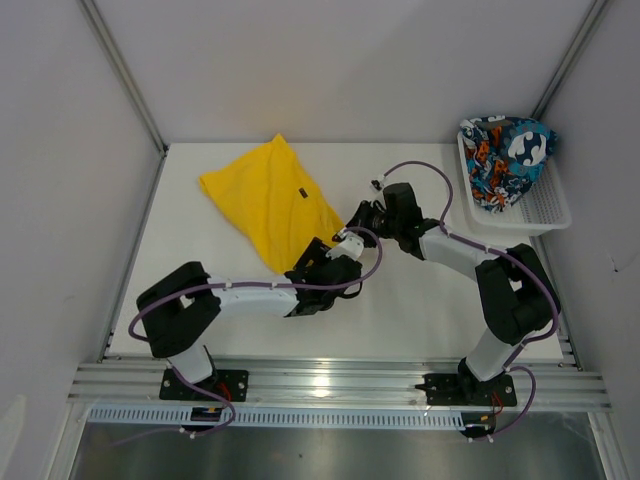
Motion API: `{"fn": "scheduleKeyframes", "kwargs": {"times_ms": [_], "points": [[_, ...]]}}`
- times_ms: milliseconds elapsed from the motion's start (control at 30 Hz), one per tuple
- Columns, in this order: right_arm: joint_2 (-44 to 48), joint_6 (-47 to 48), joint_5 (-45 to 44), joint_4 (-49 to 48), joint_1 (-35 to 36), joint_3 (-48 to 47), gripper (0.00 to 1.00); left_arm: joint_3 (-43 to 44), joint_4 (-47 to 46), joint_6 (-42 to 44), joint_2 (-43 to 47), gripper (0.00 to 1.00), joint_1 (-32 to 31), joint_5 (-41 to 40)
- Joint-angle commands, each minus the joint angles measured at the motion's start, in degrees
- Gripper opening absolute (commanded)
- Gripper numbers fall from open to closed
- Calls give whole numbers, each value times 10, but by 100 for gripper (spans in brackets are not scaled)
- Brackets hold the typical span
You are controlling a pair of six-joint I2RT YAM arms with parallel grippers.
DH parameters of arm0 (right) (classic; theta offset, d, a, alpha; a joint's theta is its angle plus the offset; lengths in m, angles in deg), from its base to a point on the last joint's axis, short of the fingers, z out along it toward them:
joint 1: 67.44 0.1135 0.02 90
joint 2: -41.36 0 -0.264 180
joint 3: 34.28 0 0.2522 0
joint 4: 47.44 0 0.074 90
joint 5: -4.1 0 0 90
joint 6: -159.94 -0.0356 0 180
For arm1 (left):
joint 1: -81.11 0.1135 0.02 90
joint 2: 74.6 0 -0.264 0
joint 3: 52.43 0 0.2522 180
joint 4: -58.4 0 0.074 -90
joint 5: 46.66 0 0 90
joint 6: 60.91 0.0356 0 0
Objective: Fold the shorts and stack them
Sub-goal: Fold the shorts
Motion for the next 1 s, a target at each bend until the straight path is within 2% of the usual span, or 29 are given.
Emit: {"fn": "scheduleKeyframes", "kwargs": {"times_ms": [0, 267, 500, 667, 833, 967], "points": [[16, -10, 18, -5, 3, -19, 0, 40, 20, -3, -23, 88, -7, -75], [13, -17, 32, -24, -12, -1, 0, 38, 69, -35, -33, 77, -7, -111], [20, -22, 31, -32, -23, 16, 0, 60, 143, -120, -83, 53, -6, -111], [26, -25, 30, -39, -23, 41, 0, 22, 150, -178, -48, 46, -7, -103], [46, -18, -35, -48, 2, 90, 0, -22, 120, -199, -17, 41, -7, -90], [49, 5, -97, -30, 30, 116, 0, -29, 90, -195, -27, 35, -7, -73]]}}
